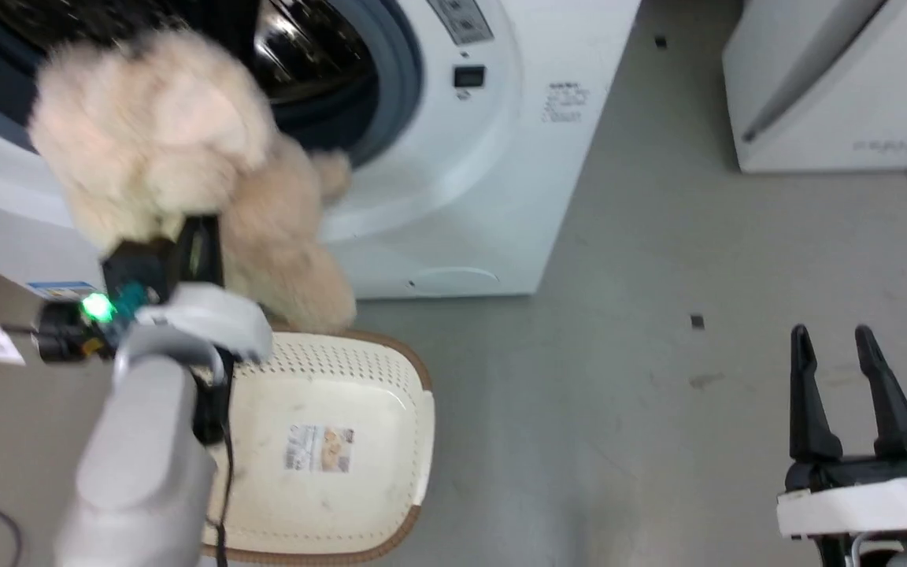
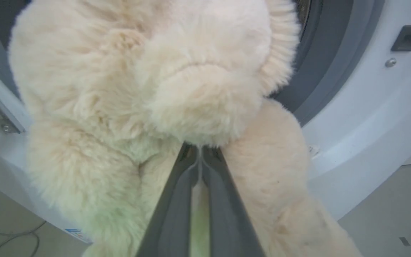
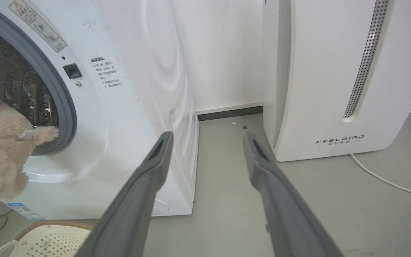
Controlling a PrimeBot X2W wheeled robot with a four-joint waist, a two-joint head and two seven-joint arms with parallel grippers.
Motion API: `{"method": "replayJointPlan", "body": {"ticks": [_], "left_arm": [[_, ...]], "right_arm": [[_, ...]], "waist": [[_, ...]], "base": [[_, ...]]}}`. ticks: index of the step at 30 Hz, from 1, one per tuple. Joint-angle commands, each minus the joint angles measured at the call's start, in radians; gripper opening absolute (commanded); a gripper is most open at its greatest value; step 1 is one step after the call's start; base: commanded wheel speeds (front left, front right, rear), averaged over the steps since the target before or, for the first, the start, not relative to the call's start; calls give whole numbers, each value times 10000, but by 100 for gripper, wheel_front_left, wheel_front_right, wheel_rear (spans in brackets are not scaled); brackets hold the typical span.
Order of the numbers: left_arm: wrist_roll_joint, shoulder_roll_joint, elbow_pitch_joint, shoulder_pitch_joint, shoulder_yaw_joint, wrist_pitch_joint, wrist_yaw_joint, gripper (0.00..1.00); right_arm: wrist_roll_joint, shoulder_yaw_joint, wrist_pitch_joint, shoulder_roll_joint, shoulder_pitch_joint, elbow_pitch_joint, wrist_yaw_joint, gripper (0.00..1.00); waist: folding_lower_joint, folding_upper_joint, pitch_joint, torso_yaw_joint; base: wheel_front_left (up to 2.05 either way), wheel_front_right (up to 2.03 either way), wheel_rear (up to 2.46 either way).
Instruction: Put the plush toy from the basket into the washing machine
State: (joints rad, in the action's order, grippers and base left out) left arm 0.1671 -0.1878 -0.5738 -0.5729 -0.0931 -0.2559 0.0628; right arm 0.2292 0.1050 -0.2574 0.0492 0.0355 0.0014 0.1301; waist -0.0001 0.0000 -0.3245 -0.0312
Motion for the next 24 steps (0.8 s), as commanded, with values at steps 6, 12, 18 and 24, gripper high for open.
{"method": "replayJointPlan", "body": {"ticks": [6, 12, 18, 24], "left_arm": [[-84, -459, -368, -1583, 569, -58, 91, 0], [-250, -1016, -754, -3159, 912, -58, 137, 0], [-463, -1621, -1175, -4963, 1071, -59, 177, 0], [-615, -2162, -1402, -6612, 1217, -59, 306, 0]], "right_arm": [[235, -67, -44, 10, 611, -121, 6, 100], [367, -160, -44, 10, 1058, -255, 6, 100], [578, -196, -44, 10, 1533, -367, 6, 100], [843, -174, -44, 10, 1847, -513, 6, 100]], "waist": [[1, 0, -1308, -784], [1, 0, -2392, -1222], [1, 0, -3517, -1621], [1, 0, -4473, -1957]], "base": [[0, 0, 0], [0, 0, 0], [0, 0, 0], [0, 0, 0]]}}
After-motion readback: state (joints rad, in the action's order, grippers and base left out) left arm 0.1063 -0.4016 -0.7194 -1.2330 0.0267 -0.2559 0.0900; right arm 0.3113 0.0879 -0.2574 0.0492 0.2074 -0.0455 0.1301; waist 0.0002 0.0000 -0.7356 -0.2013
